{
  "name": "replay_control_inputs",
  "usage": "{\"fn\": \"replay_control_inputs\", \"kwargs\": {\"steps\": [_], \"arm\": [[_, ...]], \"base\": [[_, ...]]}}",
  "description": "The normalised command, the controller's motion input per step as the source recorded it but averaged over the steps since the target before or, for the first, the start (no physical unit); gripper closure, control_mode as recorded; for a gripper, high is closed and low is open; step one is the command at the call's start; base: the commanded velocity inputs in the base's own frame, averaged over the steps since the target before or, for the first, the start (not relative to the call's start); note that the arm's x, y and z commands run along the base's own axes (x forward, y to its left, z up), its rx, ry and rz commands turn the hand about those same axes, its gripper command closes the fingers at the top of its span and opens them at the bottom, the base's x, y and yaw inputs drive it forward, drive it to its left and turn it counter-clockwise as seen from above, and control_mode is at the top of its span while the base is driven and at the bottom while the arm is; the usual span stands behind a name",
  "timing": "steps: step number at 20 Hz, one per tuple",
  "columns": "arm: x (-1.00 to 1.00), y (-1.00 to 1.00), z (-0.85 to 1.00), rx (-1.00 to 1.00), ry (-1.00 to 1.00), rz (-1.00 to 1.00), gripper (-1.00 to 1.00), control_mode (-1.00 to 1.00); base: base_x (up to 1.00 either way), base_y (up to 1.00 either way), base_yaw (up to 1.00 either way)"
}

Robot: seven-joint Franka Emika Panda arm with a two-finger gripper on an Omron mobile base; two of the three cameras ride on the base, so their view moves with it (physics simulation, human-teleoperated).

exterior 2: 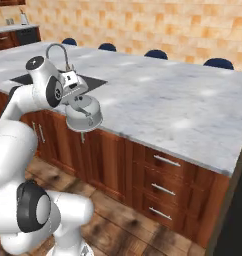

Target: The kettle is done boiling. Turn off the stove, then wait for 300 timesteps before moving the kettle to the dining table.

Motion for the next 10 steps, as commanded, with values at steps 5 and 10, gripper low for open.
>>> {"fn": "replay_control_inputs", "kwargs": {"steps": [5,10], "arm": [[0.00,0.00,0.00,0.00,0.00,0.00,1.00,1.00],[0.00,0.00,0.00,0.00,0.00,0.00,1.00,1.00]], "base": [[0.04,0.92,-0.18],[0.07,0.95,-0.21]]}}
